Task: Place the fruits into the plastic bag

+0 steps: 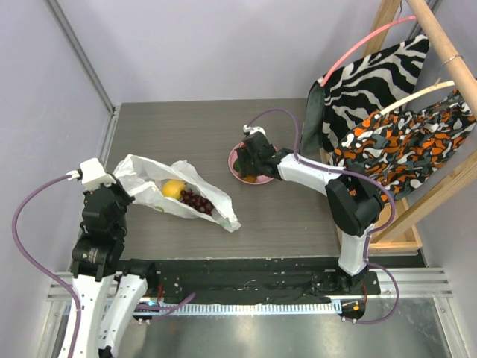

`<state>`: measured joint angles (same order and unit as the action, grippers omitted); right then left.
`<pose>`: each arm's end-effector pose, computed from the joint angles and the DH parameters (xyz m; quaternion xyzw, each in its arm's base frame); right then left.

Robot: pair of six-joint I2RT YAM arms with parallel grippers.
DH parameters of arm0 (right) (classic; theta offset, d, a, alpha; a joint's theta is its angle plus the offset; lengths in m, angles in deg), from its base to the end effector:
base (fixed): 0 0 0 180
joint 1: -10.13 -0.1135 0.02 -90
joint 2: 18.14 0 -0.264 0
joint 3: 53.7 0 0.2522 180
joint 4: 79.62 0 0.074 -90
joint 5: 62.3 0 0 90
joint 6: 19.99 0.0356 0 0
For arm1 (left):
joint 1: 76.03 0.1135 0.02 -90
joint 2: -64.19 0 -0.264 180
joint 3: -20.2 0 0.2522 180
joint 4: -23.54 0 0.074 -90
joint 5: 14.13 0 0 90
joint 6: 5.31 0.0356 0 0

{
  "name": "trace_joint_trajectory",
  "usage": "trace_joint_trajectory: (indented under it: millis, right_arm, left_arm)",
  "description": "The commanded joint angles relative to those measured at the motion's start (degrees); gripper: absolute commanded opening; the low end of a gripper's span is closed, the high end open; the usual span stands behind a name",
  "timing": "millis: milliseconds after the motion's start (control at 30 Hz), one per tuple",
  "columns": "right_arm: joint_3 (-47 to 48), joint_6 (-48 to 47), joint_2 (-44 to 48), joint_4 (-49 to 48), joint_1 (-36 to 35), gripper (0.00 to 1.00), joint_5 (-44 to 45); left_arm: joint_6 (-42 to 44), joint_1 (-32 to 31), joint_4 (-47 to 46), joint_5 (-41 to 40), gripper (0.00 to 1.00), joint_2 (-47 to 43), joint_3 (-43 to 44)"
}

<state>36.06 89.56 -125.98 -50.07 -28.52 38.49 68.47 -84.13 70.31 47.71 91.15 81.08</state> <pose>0.3275 0.2534 0.2060 -0.1205 0.9211 0.0984 0.3570 0.0981 0.0030 0.3505 -0.2050 0.7457 0.0585 0.6313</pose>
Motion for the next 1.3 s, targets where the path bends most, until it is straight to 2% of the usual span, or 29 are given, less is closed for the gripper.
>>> trace_joint_trajectory:
  millis: [0,400,833,933,1067,1267]
  right_arm:
    - [2.6,0.9,-1.2,-2.5,0.5,0.67,-0.4]
    - [1.9,2.7,-3.4,-3.7,0.9,0.68,-2.5]
    - [-0.2,3.4,-4.4,-3.8,0.9,0.81,-1.0]
    - [-0.2,3.2,-4.6,-3.8,1.0,0.78,-1.0]
    - [-0.5,3.4,-3.9,-4.0,0.9,0.67,-1.6]
    - [-3.0,3.6,1.8,-4.8,1.0,0.61,-3.3]
  left_arm:
    - [0.1,0.5,-2.7,0.6,0.00,0.2,-0.1]
    - [0.1,0.5,-2.6,0.8,0.00,-0.1,-0.2]
    - [0.1,0.5,-2.7,1.3,0.00,-0.4,-0.4]
    - [0.1,0.5,-2.7,1.4,0.00,-0.4,-0.4]
    - [0.1,0.5,-2.7,1.4,0.00,-0.5,-0.4]
    - [0.1,0.5,-2.8,1.7,0.00,-0.6,-0.4]
